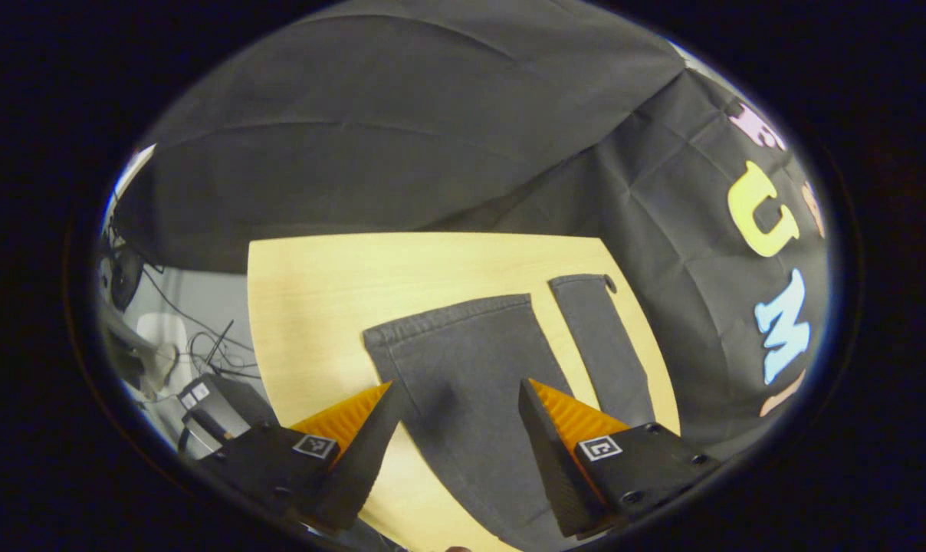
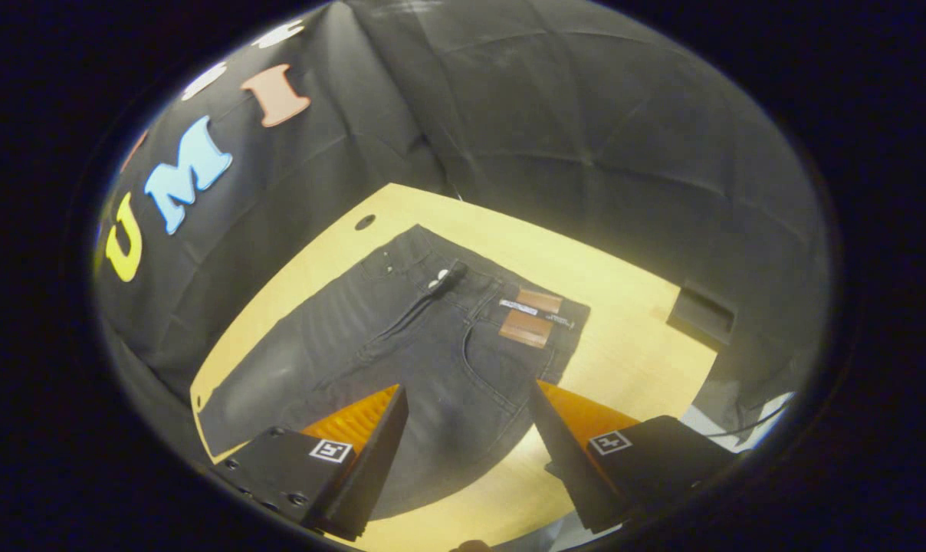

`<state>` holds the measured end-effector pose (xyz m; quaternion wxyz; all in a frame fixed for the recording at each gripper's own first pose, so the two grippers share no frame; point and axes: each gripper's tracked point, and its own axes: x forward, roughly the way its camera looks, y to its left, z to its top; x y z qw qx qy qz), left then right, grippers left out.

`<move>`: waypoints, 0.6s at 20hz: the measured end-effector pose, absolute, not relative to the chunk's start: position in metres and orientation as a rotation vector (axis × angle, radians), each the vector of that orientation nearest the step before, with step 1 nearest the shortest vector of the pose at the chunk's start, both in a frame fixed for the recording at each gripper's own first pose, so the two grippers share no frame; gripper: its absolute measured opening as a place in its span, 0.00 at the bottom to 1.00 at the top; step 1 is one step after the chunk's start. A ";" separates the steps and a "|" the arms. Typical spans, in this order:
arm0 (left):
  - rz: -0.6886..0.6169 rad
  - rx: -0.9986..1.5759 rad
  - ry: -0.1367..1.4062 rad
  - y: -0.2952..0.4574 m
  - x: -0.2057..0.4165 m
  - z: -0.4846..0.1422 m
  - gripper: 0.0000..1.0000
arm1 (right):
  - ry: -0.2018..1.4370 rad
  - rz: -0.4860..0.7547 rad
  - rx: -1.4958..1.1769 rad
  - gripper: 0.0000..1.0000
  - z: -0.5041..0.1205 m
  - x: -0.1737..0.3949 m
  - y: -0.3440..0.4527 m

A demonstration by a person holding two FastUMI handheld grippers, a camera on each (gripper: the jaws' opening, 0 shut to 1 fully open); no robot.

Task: Grasp the waist and the cuffs of the jeans and fold them to make the two legs overlap; first hold the waist and fold one-third of the jeans toward the cuffs, then hold the cuffs and fold the remaining one-third in the same direction to finish folding.

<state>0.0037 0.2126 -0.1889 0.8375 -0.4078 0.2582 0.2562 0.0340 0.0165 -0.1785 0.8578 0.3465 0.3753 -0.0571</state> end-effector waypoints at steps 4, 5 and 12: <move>0.581 -0.959 0.556 0.218 0.006 -0.205 0.99 | 0.842 -0.134 0.852 0.95 -0.190 0.038 0.020; 0.587 -0.980 0.554 0.220 0.007 -0.208 0.98 | 0.852 -0.141 0.867 0.95 -0.194 0.039 0.018; 0.548 -1.124 0.494 0.218 0.032 -0.209 0.95 | 0.913 -0.207 0.941 0.95 -0.218 0.038 0.003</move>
